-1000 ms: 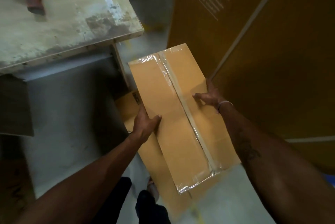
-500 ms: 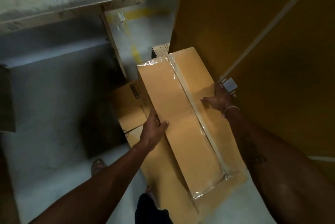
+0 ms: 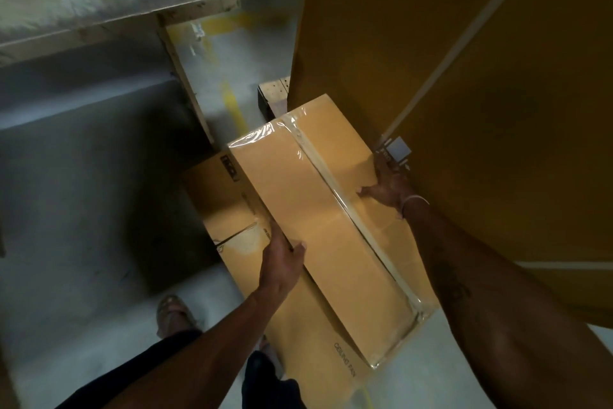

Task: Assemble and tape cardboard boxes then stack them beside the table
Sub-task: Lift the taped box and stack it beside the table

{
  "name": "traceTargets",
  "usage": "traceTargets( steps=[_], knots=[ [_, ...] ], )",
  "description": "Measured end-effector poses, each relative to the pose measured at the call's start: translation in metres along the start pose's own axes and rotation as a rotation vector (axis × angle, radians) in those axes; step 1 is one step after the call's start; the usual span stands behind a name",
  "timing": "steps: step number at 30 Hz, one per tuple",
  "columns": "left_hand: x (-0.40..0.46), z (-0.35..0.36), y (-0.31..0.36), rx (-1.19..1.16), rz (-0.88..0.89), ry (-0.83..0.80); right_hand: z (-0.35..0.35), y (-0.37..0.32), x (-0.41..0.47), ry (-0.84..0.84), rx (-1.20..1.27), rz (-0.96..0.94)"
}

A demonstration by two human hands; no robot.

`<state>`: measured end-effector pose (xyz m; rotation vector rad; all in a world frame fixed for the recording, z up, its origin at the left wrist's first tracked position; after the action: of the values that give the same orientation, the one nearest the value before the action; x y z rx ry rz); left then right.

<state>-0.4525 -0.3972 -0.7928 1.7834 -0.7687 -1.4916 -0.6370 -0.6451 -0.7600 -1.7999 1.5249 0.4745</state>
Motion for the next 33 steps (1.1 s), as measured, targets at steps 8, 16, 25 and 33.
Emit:
traceTargets(
  steps=[8, 16, 25, 33],
  knots=[
    [-0.005, -0.015, -0.004, 0.051, 0.014, -0.034, 0.012, -0.007, -0.005, -0.100, -0.103, 0.034],
    [-0.032, -0.045, 0.045, 0.248, 0.030, -0.116, 0.018, -0.046, -0.059, -0.135, -0.202, 0.002],
    [-0.121, -0.160, 0.156, 0.674, 0.235, 0.044, -0.039, -0.179, -0.173, 0.085, -0.194, -0.243],
    [-0.223, -0.311, 0.207, 0.656, 0.298, 0.353, -0.074, -0.362, -0.254, 0.162, -0.152, -0.641]
  ],
)
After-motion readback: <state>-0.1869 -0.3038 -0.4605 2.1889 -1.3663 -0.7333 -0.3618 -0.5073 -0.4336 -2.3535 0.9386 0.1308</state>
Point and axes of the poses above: each hand's wrist, its own x-axis towards the middle knuckle, its own z-axis out of the palm, y = z × x, the point moved 2 cm from there along x, towards the middle knuckle, and after that the axes turned 11 degrees about -y, right-handed, at the moved point
